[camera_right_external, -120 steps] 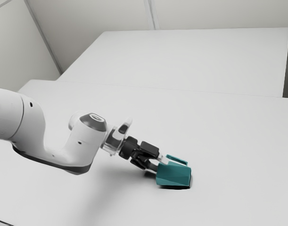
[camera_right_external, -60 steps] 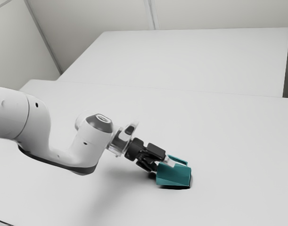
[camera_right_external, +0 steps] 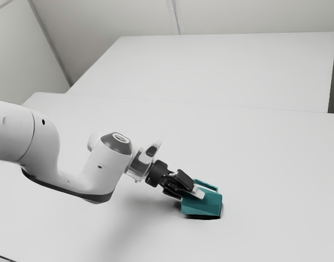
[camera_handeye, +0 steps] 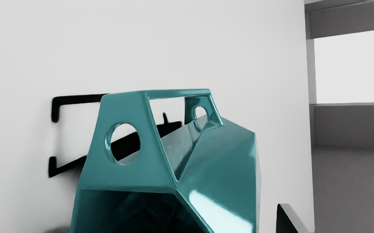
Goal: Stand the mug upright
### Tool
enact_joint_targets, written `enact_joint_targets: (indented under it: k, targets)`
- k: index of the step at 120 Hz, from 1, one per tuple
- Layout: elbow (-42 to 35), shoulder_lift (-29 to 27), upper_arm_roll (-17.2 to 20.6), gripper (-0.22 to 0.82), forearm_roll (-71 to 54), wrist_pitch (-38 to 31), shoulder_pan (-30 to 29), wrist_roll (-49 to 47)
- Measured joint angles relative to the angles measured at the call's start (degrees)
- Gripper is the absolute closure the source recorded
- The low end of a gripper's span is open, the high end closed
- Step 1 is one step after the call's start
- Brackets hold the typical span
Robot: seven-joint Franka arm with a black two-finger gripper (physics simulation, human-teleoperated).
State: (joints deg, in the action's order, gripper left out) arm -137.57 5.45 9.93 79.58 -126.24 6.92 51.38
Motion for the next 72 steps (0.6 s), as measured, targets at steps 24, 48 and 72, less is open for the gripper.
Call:
enact_joint_targets:
  k: [24,48,72]
  targets:
    - [0.2,-0.2,0.3,0.68,0.0,-0.5,0.1,-0.2]
    - [0.8,-0.5,0.5,0.74,-0.4,-1.3,0.7,-0.4]
    - [1.3,-2.9,0.5,0.77,-1.1,-1.7,0.4,-0.6]
